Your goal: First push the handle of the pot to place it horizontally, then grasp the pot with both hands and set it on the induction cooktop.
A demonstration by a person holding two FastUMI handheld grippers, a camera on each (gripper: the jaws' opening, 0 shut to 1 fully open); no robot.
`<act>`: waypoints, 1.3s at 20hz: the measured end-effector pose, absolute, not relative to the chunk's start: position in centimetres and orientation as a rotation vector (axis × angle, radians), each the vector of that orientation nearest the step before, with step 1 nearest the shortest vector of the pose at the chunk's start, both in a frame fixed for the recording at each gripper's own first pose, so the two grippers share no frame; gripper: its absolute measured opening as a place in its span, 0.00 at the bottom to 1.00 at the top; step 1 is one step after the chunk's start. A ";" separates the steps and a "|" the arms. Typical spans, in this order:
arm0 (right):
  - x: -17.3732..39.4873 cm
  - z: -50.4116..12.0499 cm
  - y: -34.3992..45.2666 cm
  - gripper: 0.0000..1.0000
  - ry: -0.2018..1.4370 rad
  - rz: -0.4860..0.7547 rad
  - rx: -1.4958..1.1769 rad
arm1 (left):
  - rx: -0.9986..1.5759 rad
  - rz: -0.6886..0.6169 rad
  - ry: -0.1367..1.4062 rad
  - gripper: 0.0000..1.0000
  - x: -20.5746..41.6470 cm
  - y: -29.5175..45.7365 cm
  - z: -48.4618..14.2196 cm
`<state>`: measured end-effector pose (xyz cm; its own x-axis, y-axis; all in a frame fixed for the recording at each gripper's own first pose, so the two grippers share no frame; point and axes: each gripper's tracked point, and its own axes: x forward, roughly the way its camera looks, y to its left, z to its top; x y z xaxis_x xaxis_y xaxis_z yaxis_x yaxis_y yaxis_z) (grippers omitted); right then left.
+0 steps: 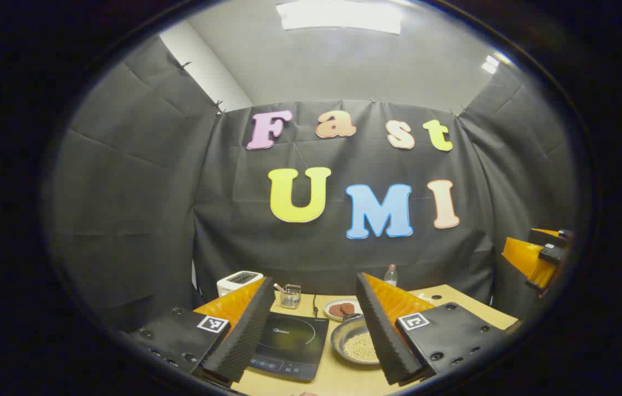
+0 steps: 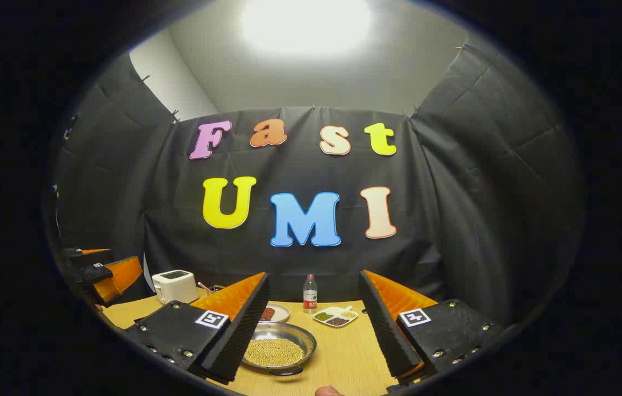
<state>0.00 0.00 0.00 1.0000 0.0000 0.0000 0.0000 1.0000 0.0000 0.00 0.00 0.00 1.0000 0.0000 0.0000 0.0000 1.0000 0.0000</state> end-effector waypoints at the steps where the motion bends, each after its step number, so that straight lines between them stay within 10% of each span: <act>1: 0.1 0.3 -0.2 0.97 -0.006 -0.008 0.001 | 0.000 0.000 0.002 0.99 0.1 0.1 -0.3; 23: 0.8 -1.2 0.7 0.98 0.034 -0.038 -0.002 | 0.056 -0.029 -0.013 0.99 0.1 2.4 -0.2; 26: 1.0 -2.0 1.9 0.86 0.073 -0.032 0.002 | 0.057 -0.025 -0.018 0.96 0.2 3.7 -0.3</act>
